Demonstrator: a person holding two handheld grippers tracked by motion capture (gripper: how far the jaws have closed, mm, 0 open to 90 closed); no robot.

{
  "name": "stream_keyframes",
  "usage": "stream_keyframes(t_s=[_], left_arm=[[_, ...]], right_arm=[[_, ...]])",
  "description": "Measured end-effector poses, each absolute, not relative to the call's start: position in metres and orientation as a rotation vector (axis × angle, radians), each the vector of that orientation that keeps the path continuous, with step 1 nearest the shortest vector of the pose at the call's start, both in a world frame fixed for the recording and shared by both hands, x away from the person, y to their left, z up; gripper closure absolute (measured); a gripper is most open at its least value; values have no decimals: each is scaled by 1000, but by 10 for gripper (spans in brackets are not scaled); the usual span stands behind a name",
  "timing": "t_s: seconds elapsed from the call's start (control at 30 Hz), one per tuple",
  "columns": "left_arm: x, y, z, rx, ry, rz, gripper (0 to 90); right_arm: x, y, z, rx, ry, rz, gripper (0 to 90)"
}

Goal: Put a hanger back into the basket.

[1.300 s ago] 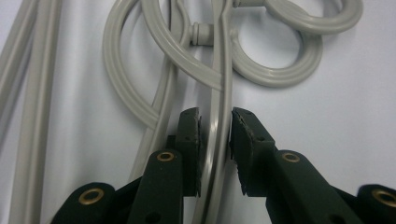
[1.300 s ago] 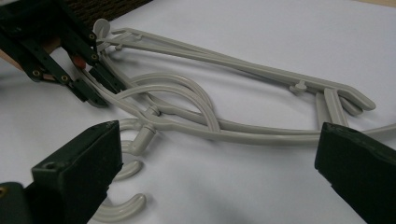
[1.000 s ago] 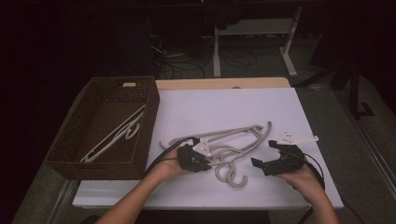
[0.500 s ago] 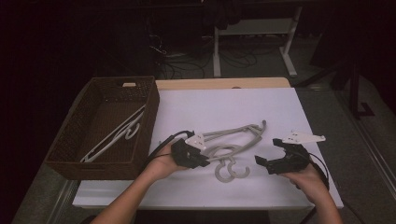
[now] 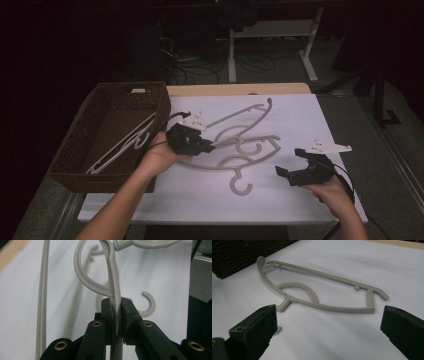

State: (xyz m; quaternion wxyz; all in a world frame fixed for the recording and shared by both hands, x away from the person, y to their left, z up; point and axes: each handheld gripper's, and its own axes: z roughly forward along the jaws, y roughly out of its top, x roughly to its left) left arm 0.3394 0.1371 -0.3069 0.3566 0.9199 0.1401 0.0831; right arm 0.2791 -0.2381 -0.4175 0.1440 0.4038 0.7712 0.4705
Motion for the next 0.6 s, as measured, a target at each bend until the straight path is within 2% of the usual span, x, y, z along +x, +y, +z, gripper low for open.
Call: stream_keyframes(t_s=[0.33,0.6], left_arm=[[346,198,-247,2288,423,297,822],[348,271,-231,2237,539,380,822]], right_arm=[[280,-236,-420,1163,2239,1347,5],[280,-235,-421,1164,2243,1342,5]])
